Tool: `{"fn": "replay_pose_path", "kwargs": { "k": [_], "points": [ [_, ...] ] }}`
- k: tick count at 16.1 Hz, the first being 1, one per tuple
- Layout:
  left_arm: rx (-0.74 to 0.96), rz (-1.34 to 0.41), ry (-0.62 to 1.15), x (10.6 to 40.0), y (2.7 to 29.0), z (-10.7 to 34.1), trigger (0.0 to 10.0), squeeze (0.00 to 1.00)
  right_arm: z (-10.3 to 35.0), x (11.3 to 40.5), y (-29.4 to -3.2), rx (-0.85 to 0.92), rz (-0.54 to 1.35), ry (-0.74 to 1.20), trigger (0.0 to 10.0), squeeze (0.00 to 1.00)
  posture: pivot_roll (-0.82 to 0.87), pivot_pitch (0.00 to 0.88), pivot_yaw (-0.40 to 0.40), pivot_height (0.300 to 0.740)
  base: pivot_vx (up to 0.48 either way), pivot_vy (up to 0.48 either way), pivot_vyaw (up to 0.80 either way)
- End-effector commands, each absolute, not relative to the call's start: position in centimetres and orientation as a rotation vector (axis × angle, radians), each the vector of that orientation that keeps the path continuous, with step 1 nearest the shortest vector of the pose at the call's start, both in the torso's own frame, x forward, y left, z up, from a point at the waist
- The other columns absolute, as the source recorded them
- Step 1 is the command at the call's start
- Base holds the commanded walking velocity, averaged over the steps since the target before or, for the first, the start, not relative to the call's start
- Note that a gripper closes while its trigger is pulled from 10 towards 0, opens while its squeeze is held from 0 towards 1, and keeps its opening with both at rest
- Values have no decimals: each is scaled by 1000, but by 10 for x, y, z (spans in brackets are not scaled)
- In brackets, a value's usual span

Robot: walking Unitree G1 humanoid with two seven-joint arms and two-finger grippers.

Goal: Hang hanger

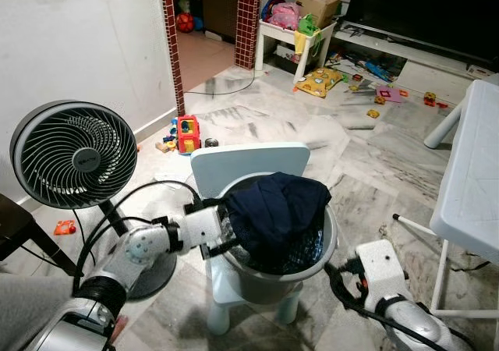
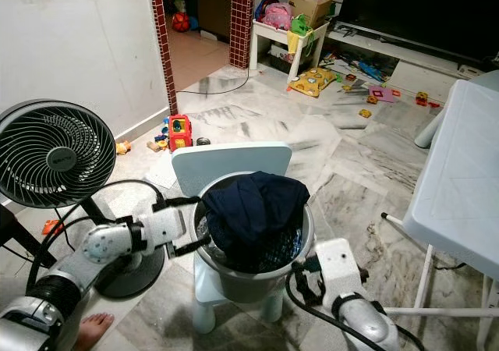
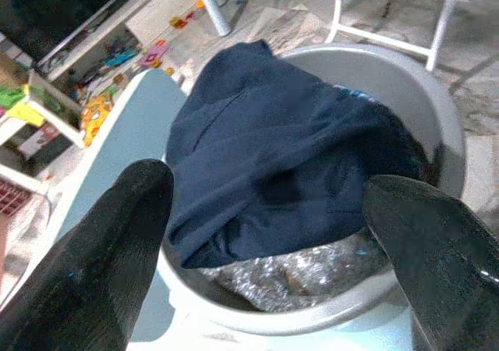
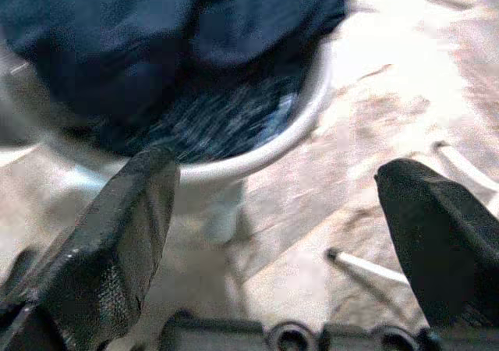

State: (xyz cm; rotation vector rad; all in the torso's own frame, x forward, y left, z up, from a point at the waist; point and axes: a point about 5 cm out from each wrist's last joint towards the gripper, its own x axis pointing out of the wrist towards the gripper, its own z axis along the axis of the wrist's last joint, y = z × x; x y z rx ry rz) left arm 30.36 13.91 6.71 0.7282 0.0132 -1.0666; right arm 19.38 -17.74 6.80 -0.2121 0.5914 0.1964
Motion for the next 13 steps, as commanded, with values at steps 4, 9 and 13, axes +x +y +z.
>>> {"fn": "replay_pose_path", "kwargs": {
  "k": [4, 9, 13],
  "points": [
    [965, -1293, -48, 310, 109, 77, 10000, 0, 72, 183, -178, -215, 234, 622, 10000, 0, -22, 0, -62, 740, 0, 0, 0],
    [1095, -1312, 70, 322, 94, 73, 10000, 0, 82, 174, -177, -208, 248, 621, 10000, 0, -80, 6, -56, 740, 0, 0, 0],
    [1090, -1258, 96, 328, 86, 72, 10000, 0, 86, 157, -181, -209, 237, 653, 10000, 0, -138, 41, -61, 740, 0, 0, 0]
  ]
}}
